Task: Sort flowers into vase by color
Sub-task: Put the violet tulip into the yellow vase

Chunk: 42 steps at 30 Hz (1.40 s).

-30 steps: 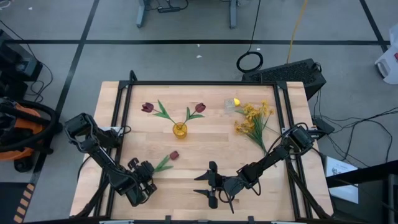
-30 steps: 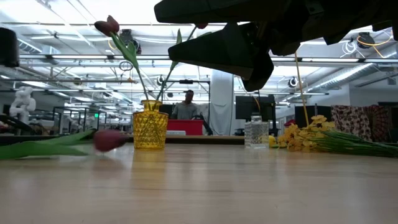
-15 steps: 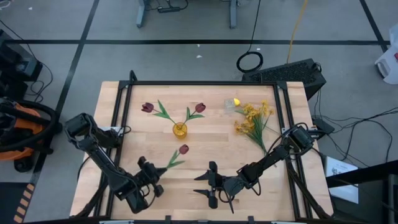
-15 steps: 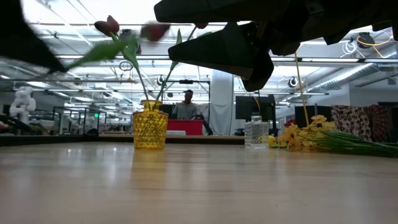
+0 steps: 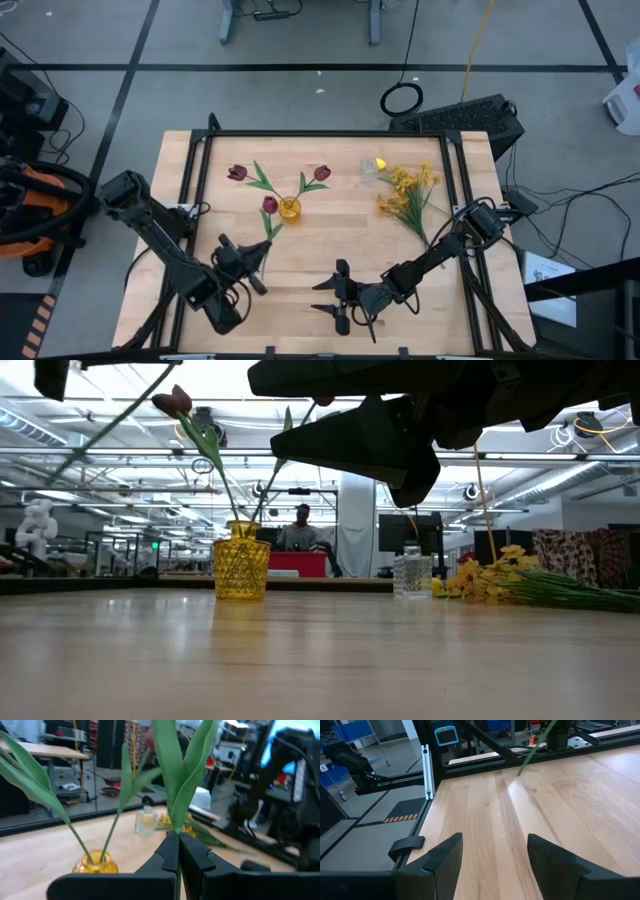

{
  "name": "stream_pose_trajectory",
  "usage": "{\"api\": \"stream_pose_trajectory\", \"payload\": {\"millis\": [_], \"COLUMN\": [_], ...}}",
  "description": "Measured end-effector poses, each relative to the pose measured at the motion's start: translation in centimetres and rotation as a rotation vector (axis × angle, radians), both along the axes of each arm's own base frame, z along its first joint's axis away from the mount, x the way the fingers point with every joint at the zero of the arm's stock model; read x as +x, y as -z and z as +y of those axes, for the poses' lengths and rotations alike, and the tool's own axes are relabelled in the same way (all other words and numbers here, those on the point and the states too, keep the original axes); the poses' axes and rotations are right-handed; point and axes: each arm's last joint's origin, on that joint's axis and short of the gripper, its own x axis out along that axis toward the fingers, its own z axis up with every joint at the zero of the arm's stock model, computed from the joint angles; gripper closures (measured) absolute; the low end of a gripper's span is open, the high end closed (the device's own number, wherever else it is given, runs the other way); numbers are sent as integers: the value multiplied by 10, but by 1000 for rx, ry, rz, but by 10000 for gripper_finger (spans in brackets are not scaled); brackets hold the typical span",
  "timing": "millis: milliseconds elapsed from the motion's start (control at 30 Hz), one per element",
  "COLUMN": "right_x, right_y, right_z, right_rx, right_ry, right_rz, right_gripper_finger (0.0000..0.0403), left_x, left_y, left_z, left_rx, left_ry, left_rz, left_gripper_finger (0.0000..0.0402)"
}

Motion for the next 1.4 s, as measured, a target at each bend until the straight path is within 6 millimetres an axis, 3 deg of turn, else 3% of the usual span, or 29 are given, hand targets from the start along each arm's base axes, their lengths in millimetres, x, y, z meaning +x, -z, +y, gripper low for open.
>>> {"api": "stream_pose_trajectory", "payload": {"millis": [167,433,700,900,1200,1400], "right_x": [0,6,19,25,24,24], "right_y": [0,-9,-28,-38,-47,-45], "right_z": [0,-8,-28,-40,-39,-38], "right_rx": [-7,-67,-151,-93,-73,-60], "right_ry": [-1,48,89,-28,-97,-99], "right_rz": [0,-89,-257,-371,-469,-450], "right_gripper_finger": [188,188,188,188,191,252], "left_x": [10,34,61,74,90,92], "left_y": [-3,-22,-57,-77,-69,-68], "left_z": [6,-8,-10,-3,0,-3], "left_rx": [-29,-51,-22,61,128,164], "left_ry": [-48,-39,192,399,510,536], "left_rz": [-54,-55,-22,-101,-117,-141], "left_gripper_finger": [395,396,396,396,396,396]}}
